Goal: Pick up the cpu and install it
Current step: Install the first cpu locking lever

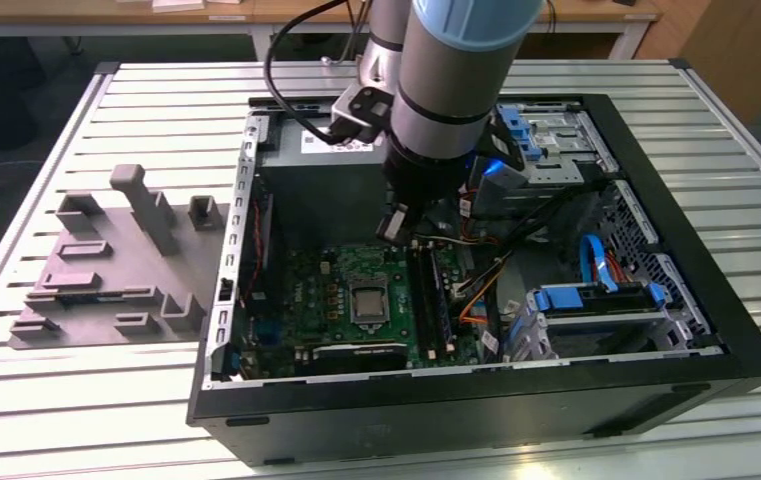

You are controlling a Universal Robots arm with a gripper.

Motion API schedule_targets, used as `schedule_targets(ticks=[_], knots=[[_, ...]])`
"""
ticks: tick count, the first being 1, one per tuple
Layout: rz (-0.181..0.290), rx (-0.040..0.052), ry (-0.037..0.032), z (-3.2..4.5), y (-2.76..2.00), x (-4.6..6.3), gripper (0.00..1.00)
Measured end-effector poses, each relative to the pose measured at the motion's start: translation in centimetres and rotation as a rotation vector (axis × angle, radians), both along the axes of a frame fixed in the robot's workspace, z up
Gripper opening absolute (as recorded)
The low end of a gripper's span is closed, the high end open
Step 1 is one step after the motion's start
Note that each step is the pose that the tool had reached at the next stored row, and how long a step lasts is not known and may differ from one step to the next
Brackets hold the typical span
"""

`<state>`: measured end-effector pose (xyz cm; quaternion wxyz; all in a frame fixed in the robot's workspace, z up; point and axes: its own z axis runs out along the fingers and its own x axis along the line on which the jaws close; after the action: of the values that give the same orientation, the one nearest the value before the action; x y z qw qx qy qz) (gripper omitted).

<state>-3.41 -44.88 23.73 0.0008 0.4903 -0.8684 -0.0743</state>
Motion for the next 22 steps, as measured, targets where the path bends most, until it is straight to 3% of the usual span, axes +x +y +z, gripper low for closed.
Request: schedule_targets(ticks=[6, 22], knots=[[0.009, -0.0178, 0.0001, 0.00, -0.18, -0.1, 0.11], [0.072, -0.0189, -0.0019, -0.01, -1.33, -0.4, 0.11]])
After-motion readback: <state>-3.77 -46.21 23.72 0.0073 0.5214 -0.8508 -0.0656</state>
